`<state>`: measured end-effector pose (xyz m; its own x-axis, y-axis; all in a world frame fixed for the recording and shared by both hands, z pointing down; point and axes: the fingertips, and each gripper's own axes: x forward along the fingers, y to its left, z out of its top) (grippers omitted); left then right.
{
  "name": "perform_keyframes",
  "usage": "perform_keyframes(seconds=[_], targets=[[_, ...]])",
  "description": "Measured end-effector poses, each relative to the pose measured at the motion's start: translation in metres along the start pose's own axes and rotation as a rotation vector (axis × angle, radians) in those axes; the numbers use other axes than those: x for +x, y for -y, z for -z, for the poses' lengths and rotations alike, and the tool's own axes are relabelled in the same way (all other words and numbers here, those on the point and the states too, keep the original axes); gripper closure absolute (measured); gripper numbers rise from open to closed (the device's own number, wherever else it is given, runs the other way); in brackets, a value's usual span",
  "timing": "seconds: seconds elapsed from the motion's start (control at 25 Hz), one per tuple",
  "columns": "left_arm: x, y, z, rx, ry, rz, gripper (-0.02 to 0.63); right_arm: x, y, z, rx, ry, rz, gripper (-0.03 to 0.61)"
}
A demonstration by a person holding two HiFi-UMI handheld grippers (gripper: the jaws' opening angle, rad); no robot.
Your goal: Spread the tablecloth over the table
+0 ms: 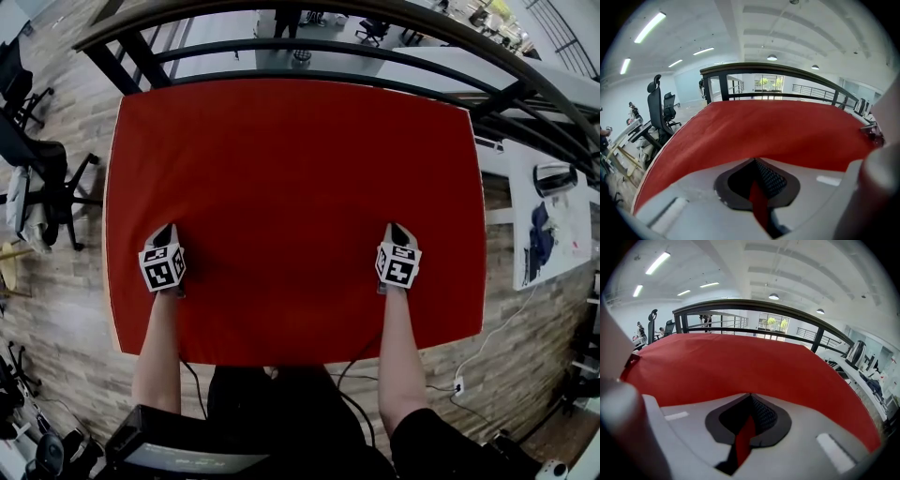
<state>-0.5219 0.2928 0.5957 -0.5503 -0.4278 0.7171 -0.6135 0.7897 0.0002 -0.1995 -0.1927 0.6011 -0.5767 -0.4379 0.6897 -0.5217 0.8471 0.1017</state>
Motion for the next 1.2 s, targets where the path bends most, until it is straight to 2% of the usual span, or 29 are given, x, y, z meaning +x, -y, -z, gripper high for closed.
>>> perform_keyframes(seconds=[0.16,0.32,0.68,0.92,1.08,1.2], targets=[[0.015,-0.009,-0.015,0.011,0.001,0.023,0.606,0.010,-0.006,-0.010,0.001,0.000,-0.002,0.569],[0.020,-0.020,-0.023,0.035,0.005,0.002,0.606,0.020,-0.019,-0.019,0.015,0.001,-0.031,0.569],[0.043,-0.012,-0.050,0.062,0.013,-0.010,0.606,0.038,-0.007,-0.042,0.009,-0.008,-0.034,0.569],[0.037,0.003,-0.049,0.070,0.039,-0.020,0.606,0.031,0.003,-0.041,-0.012,0.013,-0.032,0.569],[-0.018,0.015,-0.021,0.079,0.077,-0.024,0.606,-0.021,0.015,-0.011,-0.020,0.059,-0.026,0.569],[-0.077,0.002,0.027,0.007,0.068,-0.097,0.606,-0.058,0.023,0.035,-0.070,0.011,-0.024,0.569]])
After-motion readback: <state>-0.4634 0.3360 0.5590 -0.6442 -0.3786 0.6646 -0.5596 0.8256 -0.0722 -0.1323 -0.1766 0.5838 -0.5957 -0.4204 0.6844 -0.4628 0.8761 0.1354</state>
